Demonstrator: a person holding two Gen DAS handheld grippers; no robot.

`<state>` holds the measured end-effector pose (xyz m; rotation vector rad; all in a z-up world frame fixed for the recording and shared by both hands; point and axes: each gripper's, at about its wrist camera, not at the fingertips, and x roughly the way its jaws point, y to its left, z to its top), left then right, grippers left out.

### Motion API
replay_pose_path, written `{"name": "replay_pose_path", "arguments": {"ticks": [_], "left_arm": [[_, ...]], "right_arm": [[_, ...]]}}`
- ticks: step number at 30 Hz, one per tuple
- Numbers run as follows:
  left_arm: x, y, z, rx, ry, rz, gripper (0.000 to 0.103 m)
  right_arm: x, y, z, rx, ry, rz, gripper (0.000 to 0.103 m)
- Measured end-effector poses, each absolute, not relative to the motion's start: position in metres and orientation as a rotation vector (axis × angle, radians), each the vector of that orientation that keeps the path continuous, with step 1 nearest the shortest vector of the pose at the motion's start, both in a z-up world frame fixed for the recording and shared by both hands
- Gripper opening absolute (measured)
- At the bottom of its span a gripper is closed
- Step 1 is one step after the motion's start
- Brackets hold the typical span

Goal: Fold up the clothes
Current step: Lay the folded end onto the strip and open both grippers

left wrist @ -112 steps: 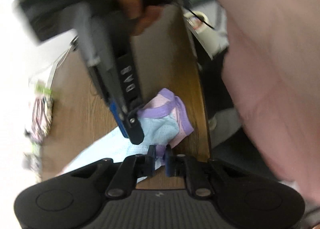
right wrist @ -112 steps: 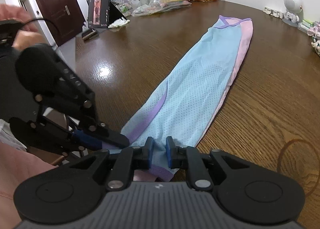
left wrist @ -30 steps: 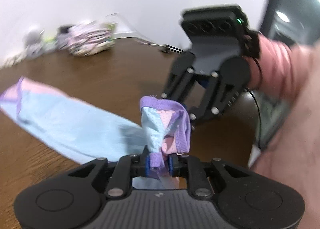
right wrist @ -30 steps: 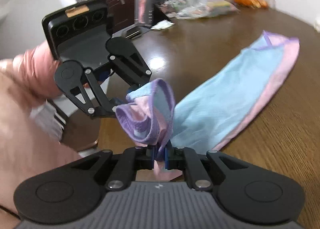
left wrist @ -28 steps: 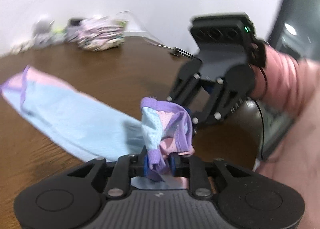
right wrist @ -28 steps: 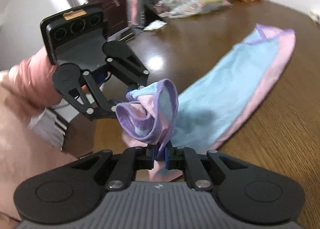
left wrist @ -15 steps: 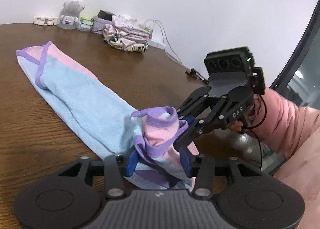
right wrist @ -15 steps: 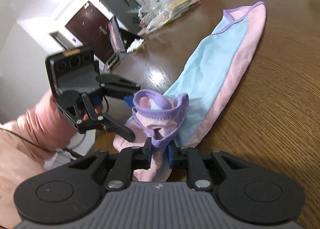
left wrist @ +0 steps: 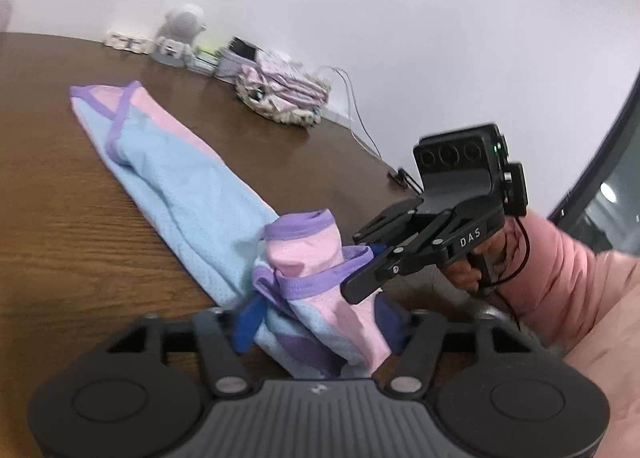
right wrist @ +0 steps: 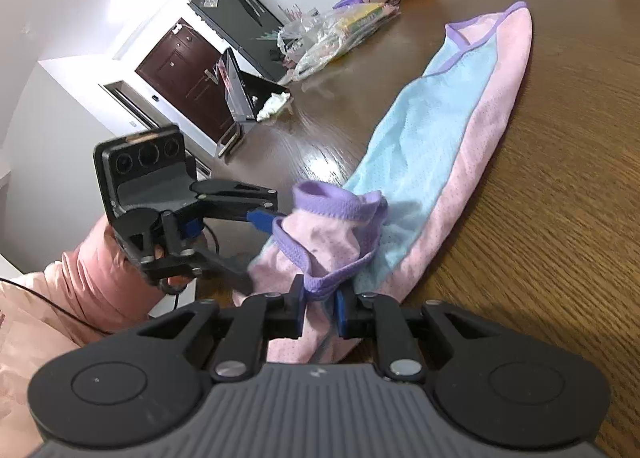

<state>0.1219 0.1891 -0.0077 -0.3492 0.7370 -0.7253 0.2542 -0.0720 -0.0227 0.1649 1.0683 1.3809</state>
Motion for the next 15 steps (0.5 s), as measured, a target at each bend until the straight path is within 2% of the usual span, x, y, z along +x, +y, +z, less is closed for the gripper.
{"name": "replay_pose_path", "arguments": {"ticks": [3,5,6,8,12,15], "left_arm": [[0.114,0.19,-0.009,-0.364,0.753,-0.73,0.058],[0.11,0.187,-0.008,-0.342,0.767,-0.722,0.042],[0.11,0.184,-0.008,-0.329,0.777,-0.714,0.039],[0.11,0.177,-0.008,-0.296,0.802,-0.69,0.024],[0.11,0.163,-0.007,-0.234,0.837,-0.639,0.021],[0.106,0.156,0.002,-0.187,0.817,-0.597,0.025]], "right_arm": [[0.254,-0.071,-0.022,0.154,1.068,1.374,0.015],[0.254,-0.07,-0.023,0.142,1.075,1.369,0.015],[0.254,-0.07,-0.024,0.139,1.077,1.367,0.015],[0.254,-0.069,-0.025,0.136,1.078,1.362,0.015],[0.253,-0.067,-0.027,0.135,1.073,1.348,0.015],[0.251,-0.068,-0.027,0.138,1.067,1.334,0.016]]}}
